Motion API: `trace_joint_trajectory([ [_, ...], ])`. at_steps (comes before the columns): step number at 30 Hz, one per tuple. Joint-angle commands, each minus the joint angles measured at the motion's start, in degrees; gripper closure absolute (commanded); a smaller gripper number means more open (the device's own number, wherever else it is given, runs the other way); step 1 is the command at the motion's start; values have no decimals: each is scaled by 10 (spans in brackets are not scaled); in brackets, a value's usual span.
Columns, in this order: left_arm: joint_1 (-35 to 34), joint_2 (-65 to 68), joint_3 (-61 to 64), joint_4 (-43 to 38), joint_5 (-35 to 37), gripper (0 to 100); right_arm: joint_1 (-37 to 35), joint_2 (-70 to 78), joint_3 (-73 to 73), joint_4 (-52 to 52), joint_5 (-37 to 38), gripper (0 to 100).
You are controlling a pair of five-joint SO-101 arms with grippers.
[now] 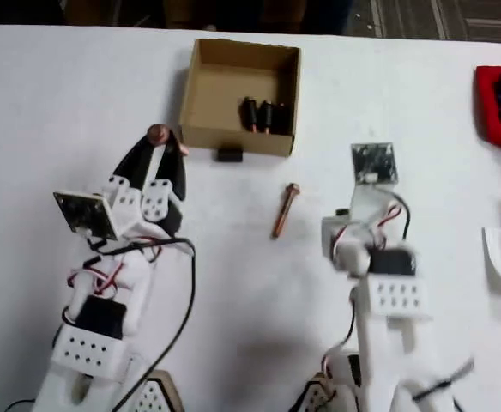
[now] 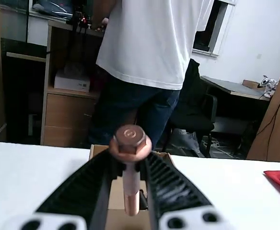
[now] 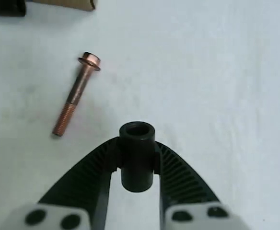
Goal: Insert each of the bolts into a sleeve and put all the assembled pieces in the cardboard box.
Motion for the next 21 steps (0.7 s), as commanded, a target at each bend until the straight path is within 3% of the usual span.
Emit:
trace_joint_trajectory([
  [1,25,-15,-1,-18,0,973,-36,-149,67,-37,1,978],
  [8,144,-13,-2,18,0,973,-74,-374,209,-95,1,978],
  [14,128,46,-16,13,0,973,-90,-527,286,-120,1,978],
  [21,125,200,-174,13,4,973,-91,-509,288,-276,1,978],
])
